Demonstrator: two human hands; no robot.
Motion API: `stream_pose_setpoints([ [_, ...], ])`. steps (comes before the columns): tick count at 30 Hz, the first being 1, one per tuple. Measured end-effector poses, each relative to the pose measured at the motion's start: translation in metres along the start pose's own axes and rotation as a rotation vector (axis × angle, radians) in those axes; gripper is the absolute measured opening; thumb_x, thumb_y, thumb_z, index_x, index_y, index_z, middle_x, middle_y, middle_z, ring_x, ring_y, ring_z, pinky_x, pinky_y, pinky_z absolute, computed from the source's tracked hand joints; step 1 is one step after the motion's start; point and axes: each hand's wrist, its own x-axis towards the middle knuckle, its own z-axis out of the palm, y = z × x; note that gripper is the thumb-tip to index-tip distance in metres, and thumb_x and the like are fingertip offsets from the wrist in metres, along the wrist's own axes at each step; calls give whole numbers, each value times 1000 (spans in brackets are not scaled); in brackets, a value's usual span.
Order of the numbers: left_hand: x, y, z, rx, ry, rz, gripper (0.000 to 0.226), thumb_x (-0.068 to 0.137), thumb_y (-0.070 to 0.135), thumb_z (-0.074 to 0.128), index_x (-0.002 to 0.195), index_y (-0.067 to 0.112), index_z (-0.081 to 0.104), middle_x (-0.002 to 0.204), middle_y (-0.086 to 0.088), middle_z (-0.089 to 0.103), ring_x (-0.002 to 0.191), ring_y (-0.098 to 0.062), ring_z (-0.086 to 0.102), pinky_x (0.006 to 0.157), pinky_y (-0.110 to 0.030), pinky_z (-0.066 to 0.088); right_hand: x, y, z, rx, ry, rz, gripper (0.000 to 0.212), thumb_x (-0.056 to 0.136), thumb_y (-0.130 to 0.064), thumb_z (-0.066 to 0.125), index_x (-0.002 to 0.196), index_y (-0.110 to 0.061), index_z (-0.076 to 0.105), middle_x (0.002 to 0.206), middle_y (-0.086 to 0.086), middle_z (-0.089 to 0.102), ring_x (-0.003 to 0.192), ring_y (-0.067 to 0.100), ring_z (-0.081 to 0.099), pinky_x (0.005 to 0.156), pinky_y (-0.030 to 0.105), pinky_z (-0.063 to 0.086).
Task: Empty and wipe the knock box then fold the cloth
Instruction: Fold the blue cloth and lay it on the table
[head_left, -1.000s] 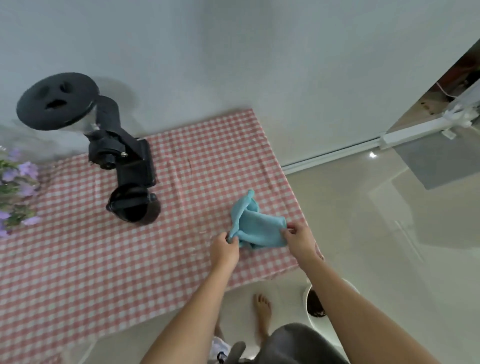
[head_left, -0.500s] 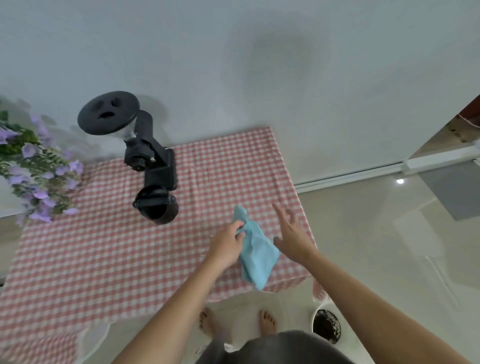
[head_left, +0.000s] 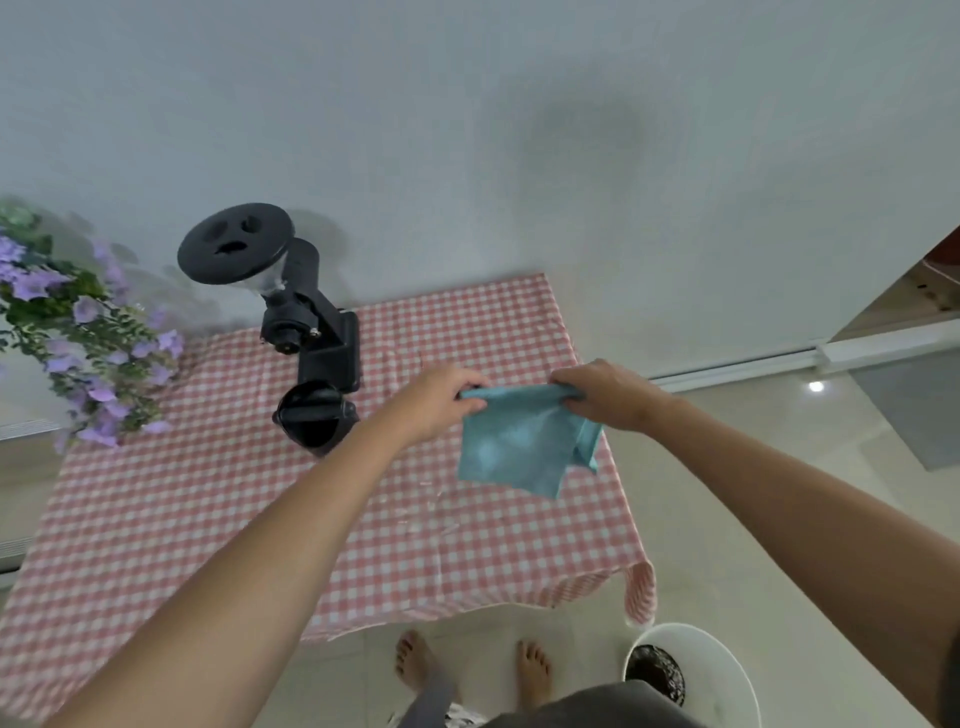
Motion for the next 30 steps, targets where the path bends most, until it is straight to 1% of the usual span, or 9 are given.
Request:
stream_pose_setpoints([
  [5, 16, 5, -9, 64, 170, 69, 33, 105, 14, 63, 137, 15, 72, 130, -8, 77, 115, -25, 73, 100, -36, 54, 2, 24, -11, -45, 204, 49, 26, 98, -7, 48, 106, -7, 72, 94, 15, 75, 83, 31, 69, 67, 29, 42],
  [9, 7, -8, 33, 164, 263, 192, 37, 100, -1, 65, 136, 5, 72, 118, -19, 80, 95, -36, 79, 87, -41, 61, -18, 30, 18, -61, 263, 12, 35, 99, -1, 50, 129, -6, 66, 115, 18, 74, 93, 39, 71, 80, 41, 54],
  [13, -18, -39, 119, 244, 193, 221, 38, 93, -12, 65, 126, 3, 74, 115, -19, 79, 83, -37, 79, 69, -42, 64, -46, 37, 91, -88, 160, 8, 42, 95, 2, 53, 135, -10, 62, 132, 13, 67, 114, 36, 68, 90, 49, 56],
  [16, -39, -65, 192, 300, 37, 166, 48, 90, -14, 53, 132, 4, 70, 124, -17, 74, 93, -37, 78, 72, -45, 65, -70, 35, 148, -147, -84, -30, 46, 96, 2, 47, 139, -11, 56, 139, 10, 61, 129, 28, 57, 100, 46, 51],
  [19, -60, -76, 237, 337, -148, 147, 45, 95, 6, 45, 133, 2, 67, 129, -18, 72, 118, -37, 71, 94, -48, 62, -92, 38, 193, -266, -248, -106, 38, 97, -16, 51, 134, -16, 60, 142, 8, 59, 132, 25, 55, 112, 42, 42],
  [23, -56, -73, 240, 325, 10, 80, 68, 95, 53, 48, 133, 0, 70, 137, -17, 71, 131, -31, 65, 102, -44, 59, -82, 37, 215, -263, -90, -35, 63, 94, -54, 42, 142, -15, 55, 153, 13, 49, 143, 31, 44, 117, 53, 33],
  [25, -35, -70, 236, 379, -5, 54, 86, 97, 61, 48, 157, -1, 45, 169, -21, 38, 158, -36, 35, 121, -52, 41, -58, 23, 217, -265, -51, -57, 75, 95, -57, 44, 157, -15, 30, 166, 12, 21, 154, 30, 20, 122, 52, 20],
  [27, -15, -71, 236, 444, -97, 20, 105, 96, 73, 42, 167, 0, 16, 179, -15, 3, 166, -33, 2, 131, -55, 20, -31, 12, 223, -291, -88, -91, 86, 95, -61, 42, 160, -16, 9, 168, 8, -1, 155, 29, 2, 124, 53, 9],
  [30, -3, -85, 245, 529, -149, 36, 119, 85, 87, 18, 167, 3, -2, 178, -12, -11, 163, -26, -17, 133, -55, -1, -18, 22, 239, -323, -155, -71, 84, 96, -65, 29, 161, -19, 4, 167, 4, -6, 155, 29, -2, 124, 57, 9],
])
